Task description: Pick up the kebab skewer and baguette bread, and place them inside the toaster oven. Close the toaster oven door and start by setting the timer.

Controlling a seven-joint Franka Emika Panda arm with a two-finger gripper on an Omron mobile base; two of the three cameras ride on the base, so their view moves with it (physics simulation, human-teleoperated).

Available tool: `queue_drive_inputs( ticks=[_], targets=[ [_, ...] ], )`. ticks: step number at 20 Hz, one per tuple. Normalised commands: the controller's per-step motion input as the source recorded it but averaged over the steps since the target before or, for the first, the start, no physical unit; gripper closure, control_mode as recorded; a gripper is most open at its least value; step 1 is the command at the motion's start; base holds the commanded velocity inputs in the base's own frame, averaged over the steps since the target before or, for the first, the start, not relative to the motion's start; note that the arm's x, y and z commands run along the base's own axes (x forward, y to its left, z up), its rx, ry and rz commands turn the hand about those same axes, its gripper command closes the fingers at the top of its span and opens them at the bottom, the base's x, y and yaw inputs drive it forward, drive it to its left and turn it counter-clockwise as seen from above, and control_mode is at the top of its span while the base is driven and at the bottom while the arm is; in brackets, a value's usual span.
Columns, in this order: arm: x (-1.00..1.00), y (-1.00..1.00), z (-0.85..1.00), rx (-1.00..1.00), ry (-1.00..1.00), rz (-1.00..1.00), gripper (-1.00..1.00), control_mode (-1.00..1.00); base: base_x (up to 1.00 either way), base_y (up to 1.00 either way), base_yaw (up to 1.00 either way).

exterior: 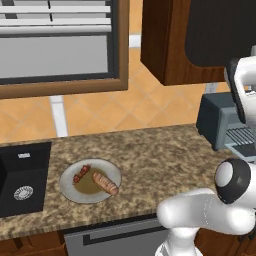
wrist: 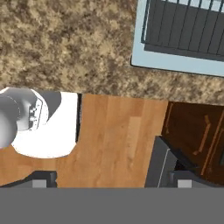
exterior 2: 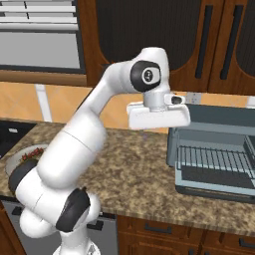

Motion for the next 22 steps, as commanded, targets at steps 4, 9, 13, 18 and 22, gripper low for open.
queue_drive_inputs(
  ticks=[4,9,13,18,22],
  targets=[
    [-0.29,1.00,-0.12,0.00,0.08,0.00,-1.00,-1.00,0.00,0.00,0.00],
    [-0.15,1.00,-0.23,0.00,-0.06,-0.02,-1.00,-1.00,0.00,0.00,0.00],
    [-0.03,1.00,-0.11,0.03,-0.04,-0.10,-1.00,-1.00,0.00,0.00,0.00],
    [0.00,1.00,-0.03,0.06,0.00,-0.10,-1.00,-1.00,0.00,0.00,0.00],
    [0.06,1.00,-0.18,0.02,0.00,-0.09,-1.00,-1.00,0.00,0.00,0.00]
  ],
)
